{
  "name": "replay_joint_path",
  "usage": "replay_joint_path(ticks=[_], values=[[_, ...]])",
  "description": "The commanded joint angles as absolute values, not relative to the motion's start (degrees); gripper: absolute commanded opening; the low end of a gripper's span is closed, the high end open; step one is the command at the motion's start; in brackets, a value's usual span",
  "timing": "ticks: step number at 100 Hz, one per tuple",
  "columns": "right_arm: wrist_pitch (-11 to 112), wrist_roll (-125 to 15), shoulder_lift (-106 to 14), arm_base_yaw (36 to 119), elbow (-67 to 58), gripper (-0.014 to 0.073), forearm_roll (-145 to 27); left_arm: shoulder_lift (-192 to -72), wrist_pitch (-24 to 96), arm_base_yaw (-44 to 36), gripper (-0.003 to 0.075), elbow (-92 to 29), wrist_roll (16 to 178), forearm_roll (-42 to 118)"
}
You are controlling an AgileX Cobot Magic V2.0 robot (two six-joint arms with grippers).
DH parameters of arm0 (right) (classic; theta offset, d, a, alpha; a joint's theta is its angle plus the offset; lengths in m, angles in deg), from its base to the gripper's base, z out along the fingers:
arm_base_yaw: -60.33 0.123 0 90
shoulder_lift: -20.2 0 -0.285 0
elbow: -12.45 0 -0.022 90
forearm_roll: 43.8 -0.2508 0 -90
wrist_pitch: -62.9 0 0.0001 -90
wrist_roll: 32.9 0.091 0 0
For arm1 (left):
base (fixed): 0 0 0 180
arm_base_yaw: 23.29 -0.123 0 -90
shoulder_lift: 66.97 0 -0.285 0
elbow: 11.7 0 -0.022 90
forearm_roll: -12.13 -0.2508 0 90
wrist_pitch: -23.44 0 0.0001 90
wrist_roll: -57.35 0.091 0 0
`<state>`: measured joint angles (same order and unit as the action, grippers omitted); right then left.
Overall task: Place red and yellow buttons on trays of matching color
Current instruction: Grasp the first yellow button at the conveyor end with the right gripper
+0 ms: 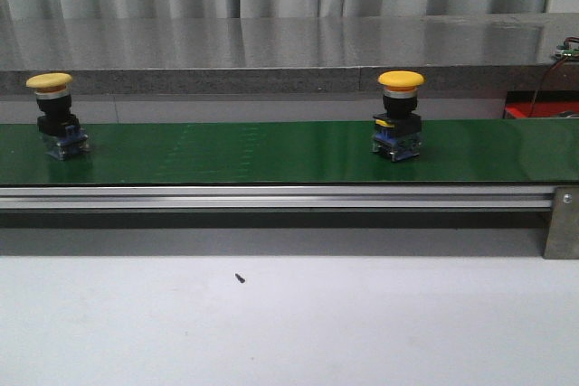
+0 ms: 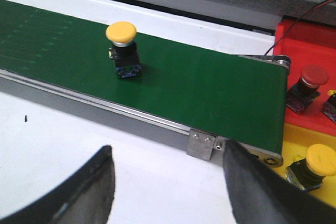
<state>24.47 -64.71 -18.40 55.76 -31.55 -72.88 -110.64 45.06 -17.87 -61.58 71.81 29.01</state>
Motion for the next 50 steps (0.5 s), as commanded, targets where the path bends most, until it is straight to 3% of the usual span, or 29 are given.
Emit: replay_joint_path(ticks=[1, 50], values=[[27.3, -64.9, -21.7, 55.9, -28.7, 0.0503, -74.7, -110.6, 40.8, -17.4, -0.0020, -60.1, 71.8, 30.1], [25.7, -66.0, -52.7, 59.4, -12.8, 0.0503, -74.0, -110.6, 40.7, -17.4, -0.0020, -60.1, 71.8, 30.1]])
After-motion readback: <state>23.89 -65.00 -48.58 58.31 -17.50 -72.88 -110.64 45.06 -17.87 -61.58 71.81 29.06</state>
